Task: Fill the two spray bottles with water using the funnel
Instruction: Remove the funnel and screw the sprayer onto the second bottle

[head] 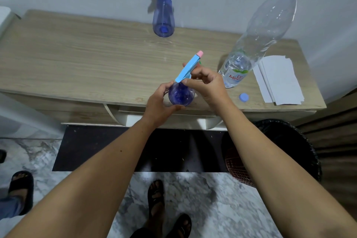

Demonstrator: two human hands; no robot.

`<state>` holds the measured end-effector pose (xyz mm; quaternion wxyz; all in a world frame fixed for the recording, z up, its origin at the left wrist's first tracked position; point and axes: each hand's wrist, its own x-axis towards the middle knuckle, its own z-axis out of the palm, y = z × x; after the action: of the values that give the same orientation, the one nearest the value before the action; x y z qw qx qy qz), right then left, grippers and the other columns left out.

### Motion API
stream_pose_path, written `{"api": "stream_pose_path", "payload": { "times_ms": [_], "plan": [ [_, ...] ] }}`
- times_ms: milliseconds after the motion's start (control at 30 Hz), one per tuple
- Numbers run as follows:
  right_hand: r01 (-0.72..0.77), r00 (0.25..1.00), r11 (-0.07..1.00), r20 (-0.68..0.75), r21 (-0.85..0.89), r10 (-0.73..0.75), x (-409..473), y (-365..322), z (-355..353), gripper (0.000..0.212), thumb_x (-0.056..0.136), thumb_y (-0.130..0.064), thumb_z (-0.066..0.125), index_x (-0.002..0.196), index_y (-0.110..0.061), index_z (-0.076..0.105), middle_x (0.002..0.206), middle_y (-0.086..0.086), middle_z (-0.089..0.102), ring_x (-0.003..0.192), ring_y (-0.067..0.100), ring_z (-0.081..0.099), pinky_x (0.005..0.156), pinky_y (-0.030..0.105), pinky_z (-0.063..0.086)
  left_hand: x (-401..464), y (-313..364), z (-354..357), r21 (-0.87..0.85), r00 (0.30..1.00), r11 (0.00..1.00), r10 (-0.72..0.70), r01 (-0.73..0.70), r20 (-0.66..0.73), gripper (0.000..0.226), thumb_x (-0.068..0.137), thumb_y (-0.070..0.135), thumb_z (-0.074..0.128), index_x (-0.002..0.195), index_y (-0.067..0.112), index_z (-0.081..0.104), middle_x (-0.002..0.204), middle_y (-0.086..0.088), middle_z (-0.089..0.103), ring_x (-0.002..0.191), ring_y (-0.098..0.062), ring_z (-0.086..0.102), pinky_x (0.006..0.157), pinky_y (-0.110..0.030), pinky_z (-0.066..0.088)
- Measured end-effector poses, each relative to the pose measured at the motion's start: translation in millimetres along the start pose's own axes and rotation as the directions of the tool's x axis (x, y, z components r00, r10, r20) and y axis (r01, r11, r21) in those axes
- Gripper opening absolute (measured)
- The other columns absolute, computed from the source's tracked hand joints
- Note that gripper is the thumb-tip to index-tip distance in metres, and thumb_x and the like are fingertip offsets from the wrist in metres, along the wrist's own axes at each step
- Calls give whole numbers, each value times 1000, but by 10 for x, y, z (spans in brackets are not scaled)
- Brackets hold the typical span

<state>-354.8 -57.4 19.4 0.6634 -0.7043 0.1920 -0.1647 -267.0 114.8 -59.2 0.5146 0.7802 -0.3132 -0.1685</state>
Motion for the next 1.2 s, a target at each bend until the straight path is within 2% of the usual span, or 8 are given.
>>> {"api": "stream_pose_path", "payload": {
  "times_ms": [233, 367, 500, 633, 767, 900, 1033, 1200],
  "plan": [
    [10, 1000, 999, -27, 45, -9, -10, 14, -24, 30, 74, 7, 89, 93, -11, 73, 89, -3, 70, 78, 8, 65, 81, 23, 57, -5, 13, -4, 2, 1000, 1000, 10, -10, 0, 88, 66, 38, 95, 140, 14, 54, 136, 3, 66, 126, -13, 63, 107, -42, 53],
    [52, 998, 999, 29, -14, -51, -14, 34, 43, 38, 84, 0, 84, 120, -8, 76, 101, 4, 70, 77, 17, 51, 85, 32, 52, -11, 33, -10, -11, 1000, 1000, 23, -23, -1, 92, 65, 48, 91, 142, 14, 54, 140, 2, 65, 128, -14, 62, 109, -41, 52],
    [25, 999, 1000, 20, 18, -25, -8, 46, 63, 24, 88, -6, 81, 109, -16, 79, 87, 13, 58, 82, 27, 47, 84, 39, 49, -8, 33, -11, -3, 1000, 1000, 19, -19, -4, 92, 66, 42, 95, 143, 13, 53, 140, 2, 65, 128, -13, 62, 108, -40, 52],
    [3, 998, 997, 63, 77, -7, -31, 104, 42, 28, 89, -19, 83, 116, -22, 79, 101, 38, 60, 94, 29, 50, 98, 42, 54, -12, 20, 6, 14, 1000, 1000, 23, -23, -3, 89, 68, 32, 98, 143, 12, 53, 139, 0, 65, 128, -16, 62, 107, -40, 54],
    [-29, 999, 991, 29, 127, 26, -45, 86, 45, 29, 87, -9, 84, 115, -14, 79, 88, 19, 54, 86, 29, 45, 90, 30, 56, -12, 27, 11, 24, 999, 999, 34, -34, 0, 89, 71, 29, 97, 144, 11, 52, 141, -2, 63, 129, -17, 60, 105, -37, 55],
    [-64, 995, 977, -60, 203, 77, -36, 112, 121, 35, 77, -5, 91, 110, -8, 79, 78, 11, 54, 75, 27, 43, 87, 41, 50, -13, 27, 0, 14, 999, 999, 36, -36, 1, 90, 70, 34, 97, 144, 12, 52, 142, -2, 63, 130, -18, 61, 106, -41, 55],
    [1, 996, 984, -84, 177, 14, -33, 145, 251, 43, 76, -9, 90, 117, -8, 77, 128, -3, 67, 84, 40, 47, 95, 50, 54, -17, 13, -9, -4, 1000, 1000, 23, -23, -10, 92, 66, 43, 94, 143, 14, 53, 139, 1, 65, 128, -16, 63, 107, -44, 54],
    [-30, 996, 988, -78, 153, 43, -25, 126, 185, 39, 73, -13, 90, 109, -4, 78, 99, 19, 58, 77, 28, 43, 85, 45, 49, -6, -3, 7, 7, 1000, 1000, 23, -23, -12, 88, 68, 29, 98, 142, 13, 53, 139, 0, 65, 127, -17, 63, 107, -43, 54]
  ]
}}
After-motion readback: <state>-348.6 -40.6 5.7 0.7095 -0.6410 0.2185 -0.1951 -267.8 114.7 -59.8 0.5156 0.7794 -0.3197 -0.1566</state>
